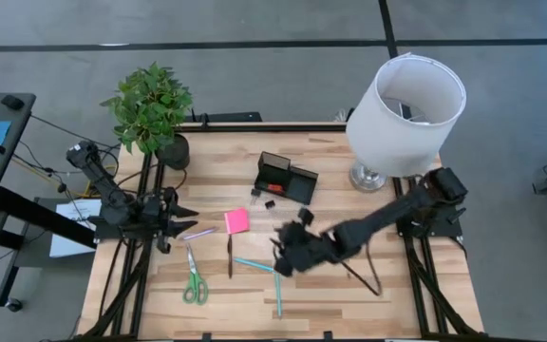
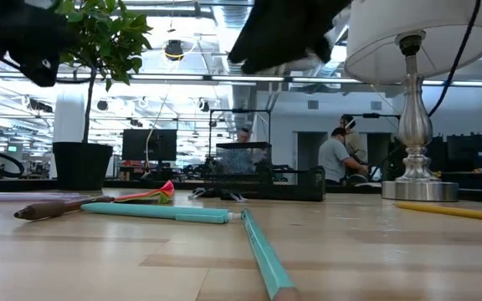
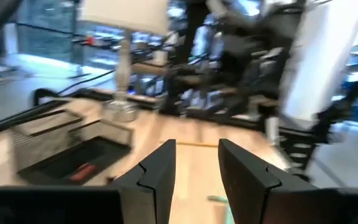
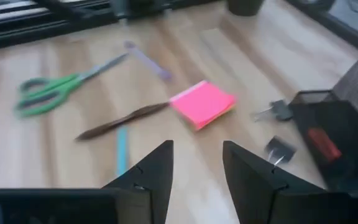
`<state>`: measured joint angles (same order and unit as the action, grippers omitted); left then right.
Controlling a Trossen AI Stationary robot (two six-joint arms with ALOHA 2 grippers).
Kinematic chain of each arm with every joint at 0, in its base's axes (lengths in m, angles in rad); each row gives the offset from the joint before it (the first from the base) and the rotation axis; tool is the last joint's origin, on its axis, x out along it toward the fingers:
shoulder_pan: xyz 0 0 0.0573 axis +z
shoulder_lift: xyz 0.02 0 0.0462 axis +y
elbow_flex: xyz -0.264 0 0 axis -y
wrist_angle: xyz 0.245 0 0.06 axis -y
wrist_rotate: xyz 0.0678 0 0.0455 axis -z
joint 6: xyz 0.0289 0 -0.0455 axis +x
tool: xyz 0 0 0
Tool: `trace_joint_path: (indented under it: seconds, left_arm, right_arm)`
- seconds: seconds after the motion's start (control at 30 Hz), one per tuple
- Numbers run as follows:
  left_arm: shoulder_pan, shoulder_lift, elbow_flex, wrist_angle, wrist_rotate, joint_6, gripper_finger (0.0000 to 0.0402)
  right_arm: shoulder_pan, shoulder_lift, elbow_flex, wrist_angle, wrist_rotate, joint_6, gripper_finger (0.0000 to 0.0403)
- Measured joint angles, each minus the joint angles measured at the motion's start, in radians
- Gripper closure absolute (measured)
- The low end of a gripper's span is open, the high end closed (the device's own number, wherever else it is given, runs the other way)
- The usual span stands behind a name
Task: Pick and place office supplies into organizer
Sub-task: Put the left black binder clip into the desk organizer
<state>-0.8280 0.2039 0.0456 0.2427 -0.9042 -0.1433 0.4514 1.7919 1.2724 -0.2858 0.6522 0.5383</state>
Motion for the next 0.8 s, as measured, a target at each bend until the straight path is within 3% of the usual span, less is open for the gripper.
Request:
trace_joint_path:
  seconds: [0.13, 0.37, 0.53, 0.8]
  left_arm:
    - [0.039, 0.102, 0.0, 0.024, -0.092, -0.056, 0.0288]
    - [0.174, 0.313, 0.068, 0.195, -0.069, -0.017, 0.0288]
    - [0.27, 0.518, 0.236, 0.142, 0.053, 0.023, 0.0288]
    - [0.413, 0.919, 0.413, -0.004, 0.022, -0.215, 0.0288]
  right_arm:
    - [0.083, -0.001, 0.0, -0.04, 0.101, 0.105, 0.027]
    - [0.127, -0.001, 0.0, -0.097, 0.143, 0.254, 0.0269]
    - [0.123, -0.002, 0.0, -0.098, 0.143, 0.256, 0.027]
    - [0.12, -0.001, 0.0, -0.11, 0.136, 0.274, 0.0269]
